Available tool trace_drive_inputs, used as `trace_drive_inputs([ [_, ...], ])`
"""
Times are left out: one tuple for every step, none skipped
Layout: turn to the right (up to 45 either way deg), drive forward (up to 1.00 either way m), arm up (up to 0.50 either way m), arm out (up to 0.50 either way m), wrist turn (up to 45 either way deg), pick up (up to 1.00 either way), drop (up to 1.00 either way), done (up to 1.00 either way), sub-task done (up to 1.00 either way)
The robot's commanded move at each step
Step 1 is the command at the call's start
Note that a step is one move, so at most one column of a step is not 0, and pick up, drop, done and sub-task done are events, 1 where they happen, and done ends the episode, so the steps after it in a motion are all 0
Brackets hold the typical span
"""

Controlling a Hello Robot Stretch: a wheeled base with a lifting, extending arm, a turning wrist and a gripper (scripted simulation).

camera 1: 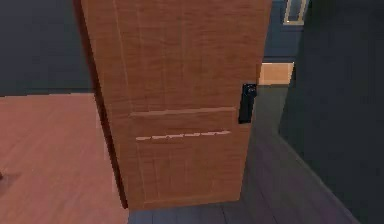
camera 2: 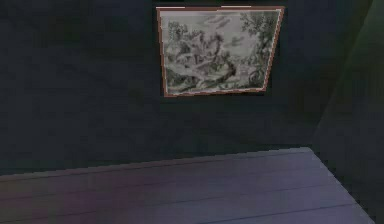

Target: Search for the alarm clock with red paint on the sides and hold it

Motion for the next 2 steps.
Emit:
trace_drive_inputs([
  [0.0,0.40,0.00,0.00,0.0,0.00,0.00,0.00,0.00],
  [-45.0,0.00,0.00,0.00,0.0,0.00,0.00,0.00,0.00],
])
